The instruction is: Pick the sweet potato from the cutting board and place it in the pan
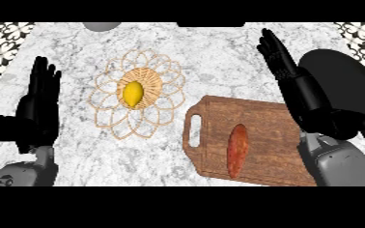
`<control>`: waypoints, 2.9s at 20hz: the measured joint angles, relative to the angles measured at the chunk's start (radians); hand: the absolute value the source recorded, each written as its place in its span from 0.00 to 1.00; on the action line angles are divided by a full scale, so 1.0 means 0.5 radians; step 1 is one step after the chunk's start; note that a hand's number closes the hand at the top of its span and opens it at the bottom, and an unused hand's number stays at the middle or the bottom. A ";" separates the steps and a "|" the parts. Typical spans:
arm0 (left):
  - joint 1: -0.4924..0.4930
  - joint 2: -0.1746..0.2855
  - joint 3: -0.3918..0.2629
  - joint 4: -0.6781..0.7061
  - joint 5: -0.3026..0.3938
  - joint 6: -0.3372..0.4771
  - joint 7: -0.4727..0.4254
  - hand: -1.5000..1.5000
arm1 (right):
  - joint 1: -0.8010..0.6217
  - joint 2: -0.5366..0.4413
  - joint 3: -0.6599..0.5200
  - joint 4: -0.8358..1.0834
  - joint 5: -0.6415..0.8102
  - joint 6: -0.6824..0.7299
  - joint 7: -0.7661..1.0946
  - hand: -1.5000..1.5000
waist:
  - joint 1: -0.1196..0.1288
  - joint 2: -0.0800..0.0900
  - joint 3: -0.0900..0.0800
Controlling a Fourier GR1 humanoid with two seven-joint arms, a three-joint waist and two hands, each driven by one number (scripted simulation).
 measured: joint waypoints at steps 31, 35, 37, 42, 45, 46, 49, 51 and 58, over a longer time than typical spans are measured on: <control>0.137 -0.246 -0.461 0.163 -0.091 -0.537 -0.383 0.50 | 0.666 -0.602 -0.157 -0.230 0.298 0.678 -0.021 0.00 | 0.018 -0.002 -0.014; 0.115 -0.263 -0.462 0.169 -0.103 -0.536 -0.369 0.50 | 0.504 -0.618 0.079 -0.195 0.506 0.781 0.192 0.00 | 0.028 0.000 -0.014; 0.106 -0.238 -0.433 0.170 -0.083 -0.571 -0.356 0.50 | 0.428 -0.585 0.200 -0.158 0.606 0.826 0.283 0.00 | 0.029 0.000 -0.013; 0.094 -0.240 -0.378 0.219 -0.073 -0.614 -0.378 0.50 | 0.393 -0.500 0.422 -0.067 0.899 0.861 0.378 0.00 | 0.010 -0.002 -0.012; 0.114 -0.290 -0.396 0.194 -0.125 -0.593 -0.362 0.50 | 0.382 -0.394 0.465 -0.034 1.011 0.888 0.436 0.00 | 0.003 -0.003 -0.011; 0.144 -0.282 -0.387 0.172 -0.128 -0.608 -0.367 0.50 | 0.392 -0.367 0.476 -0.027 1.046 0.897 0.453 0.00 | 0.002 -0.004 -0.011; 0.153 -0.315 -0.382 0.110 -0.165 -0.609 -0.310 0.50 | 0.419 -0.307 0.444 -0.011 1.111 0.951 0.442 0.00 | -0.002 -0.005 -0.011; 0.156 -0.334 -0.367 0.142 -0.188 -0.625 -0.336 0.50 | 0.421 -0.244 0.440 -0.030 1.153 0.987 0.501 0.00 | -0.004 -0.004 -0.011; 0.164 -0.396 -0.330 0.125 -0.251 -0.656 -0.304 0.50 | 0.407 -0.056 0.367 0.147 1.310 0.962 0.413 0.00 | -0.005 -0.004 -0.011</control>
